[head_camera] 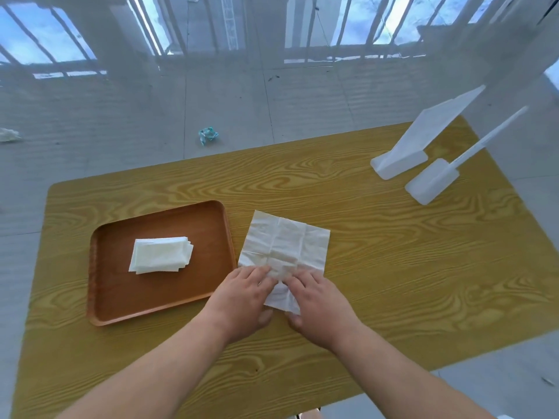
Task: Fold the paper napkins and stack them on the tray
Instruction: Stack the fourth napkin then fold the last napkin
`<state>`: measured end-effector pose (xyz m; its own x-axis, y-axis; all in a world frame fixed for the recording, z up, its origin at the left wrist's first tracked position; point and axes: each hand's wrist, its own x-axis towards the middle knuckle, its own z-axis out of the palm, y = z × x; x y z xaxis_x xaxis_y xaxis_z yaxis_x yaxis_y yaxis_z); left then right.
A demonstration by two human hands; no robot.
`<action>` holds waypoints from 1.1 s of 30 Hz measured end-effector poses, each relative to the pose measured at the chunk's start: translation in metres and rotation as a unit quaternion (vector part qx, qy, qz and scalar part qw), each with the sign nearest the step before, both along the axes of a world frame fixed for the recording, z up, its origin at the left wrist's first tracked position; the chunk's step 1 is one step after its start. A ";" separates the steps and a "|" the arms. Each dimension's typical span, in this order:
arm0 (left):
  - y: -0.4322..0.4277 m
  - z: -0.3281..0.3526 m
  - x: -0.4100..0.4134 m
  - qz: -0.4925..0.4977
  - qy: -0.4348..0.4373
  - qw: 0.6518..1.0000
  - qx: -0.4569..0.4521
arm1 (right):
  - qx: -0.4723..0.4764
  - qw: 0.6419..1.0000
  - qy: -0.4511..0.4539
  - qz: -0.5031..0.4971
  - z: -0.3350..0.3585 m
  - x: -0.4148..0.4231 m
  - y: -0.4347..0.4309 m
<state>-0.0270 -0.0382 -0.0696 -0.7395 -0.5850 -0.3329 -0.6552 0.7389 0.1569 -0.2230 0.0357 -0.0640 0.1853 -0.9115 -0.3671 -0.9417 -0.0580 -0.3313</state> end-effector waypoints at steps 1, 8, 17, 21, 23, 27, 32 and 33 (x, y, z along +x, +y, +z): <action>0.002 0.000 0.002 -0.009 0.006 1.000 -0.019 | 0.003 1.000 0.017 0.018 -0.001 -0.003 0.002; 0.005 0.002 0.011 -0.036 0.004 0.999 -0.035 | -0.057 0.998 0.018 0.019 0.005 -0.012 0.004; -0.010 0.026 -0.008 0.050 0.068 0.996 0.005 | -0.078 0.993 -0.060 -0.068 0.027 -0.020 -0.007; -0.031 0.038 -0.022 0.152 0.130 0.980 -0.012 | -0.152 0.981 -0.039 -0.115 0.030 -0.029 -0.013; -0.040 0.040 -0.028 0.221 0.143 0.965 -0.019 | -0.201 0.965 -0.042 -0.163 0.031 -0.032 -0.016; -0.045 0.033 -0.033 0.325 0.163 0.931 -0.024 | -0.259 0.950 -0.045 -0.168 0.029 -0.032 -0.013; -0.031 0.024 -0.024 0.220 0.195 0.950 -0.102 | -0.217 0.973 -0.026 -0.070 0.015 -0.021 0.003; -0.027 0.021 -0.022 0.181 0.181 0.961 -0.105 | -0.205 0.978 -0.018 -0.048 0.013 -0.019 0.005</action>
<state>-0.0486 -0.0655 -0.0482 -0.5197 -0.8521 0.0615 -0.8062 0.5130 0.2947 -0.2415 0.0405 -0.0513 0.0985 -0.9944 0.0372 -0.9375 -0.1052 -0.3317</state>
